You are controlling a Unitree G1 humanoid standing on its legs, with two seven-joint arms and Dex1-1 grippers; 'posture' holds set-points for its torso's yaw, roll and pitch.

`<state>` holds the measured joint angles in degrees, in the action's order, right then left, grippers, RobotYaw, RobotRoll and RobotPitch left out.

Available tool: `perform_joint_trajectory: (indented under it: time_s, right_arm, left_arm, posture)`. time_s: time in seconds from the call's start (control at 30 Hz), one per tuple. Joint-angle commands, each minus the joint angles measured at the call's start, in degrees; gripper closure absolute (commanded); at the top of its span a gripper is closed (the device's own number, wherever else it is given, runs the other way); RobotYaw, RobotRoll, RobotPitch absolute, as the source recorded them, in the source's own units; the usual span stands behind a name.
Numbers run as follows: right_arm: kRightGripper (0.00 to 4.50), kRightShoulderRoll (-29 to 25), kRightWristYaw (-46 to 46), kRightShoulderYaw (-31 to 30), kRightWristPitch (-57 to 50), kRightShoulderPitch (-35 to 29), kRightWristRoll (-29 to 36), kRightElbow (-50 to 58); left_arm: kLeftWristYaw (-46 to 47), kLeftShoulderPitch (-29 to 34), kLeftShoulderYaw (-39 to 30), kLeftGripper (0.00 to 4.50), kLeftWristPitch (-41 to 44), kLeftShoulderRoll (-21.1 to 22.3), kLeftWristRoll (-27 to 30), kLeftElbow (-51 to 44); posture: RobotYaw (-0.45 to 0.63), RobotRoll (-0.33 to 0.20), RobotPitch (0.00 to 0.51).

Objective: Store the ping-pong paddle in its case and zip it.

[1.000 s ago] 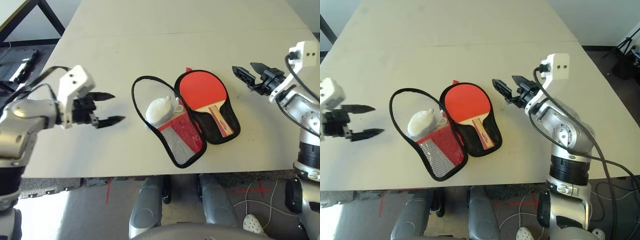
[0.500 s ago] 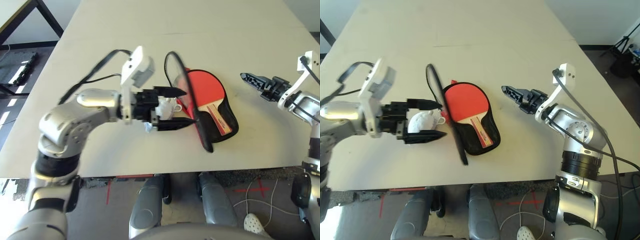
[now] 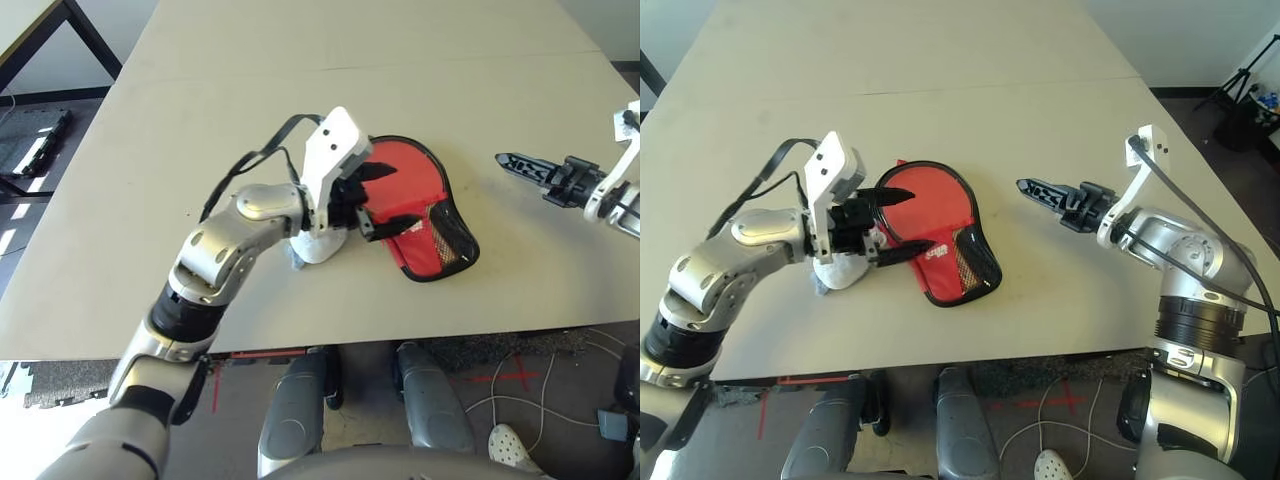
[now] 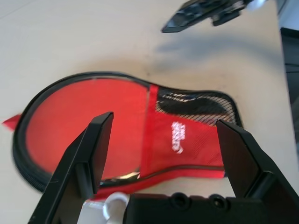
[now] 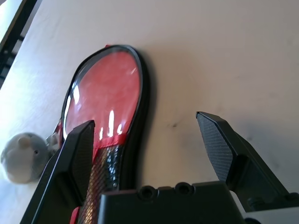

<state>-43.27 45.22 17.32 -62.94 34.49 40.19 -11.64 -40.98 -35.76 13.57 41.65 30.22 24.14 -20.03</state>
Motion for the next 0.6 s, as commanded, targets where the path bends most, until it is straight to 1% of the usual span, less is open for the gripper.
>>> perform_joint_trajectory:
  time_s: [0.03, 0.3, 0.6]
  right_arm:
    - [0.04, -0.8, 2.8, -3.7, -2.8, -2.0, 0.8, 2.7]
    - [0.04, -0.3, 3.9, -8.0, -7.4, -4.8, 1.1, 6.8]
    - [0.04, 3.1, 2.7, -8.6, -10.5, -6.9, 2.3, 10.2]
  left_arm:
    - [-1.2, 1.4, -0.4, 0.00, -0.3, 0.8, -0.3, -0.7]
    - [-2.9, 2.0, -1.0, 0.00, 0.3, 2.9, -0.1, -1.3]
    - [-3.3, 2.3, -1.2, 0.00, 0.3, 3.3, -0.4, -1.2]
  posture:
    - [-0.04, 0.000, 0.218]
    - [-0.04, 0.000, 0.221]
    - [-0.04, 0.000, 0.229]
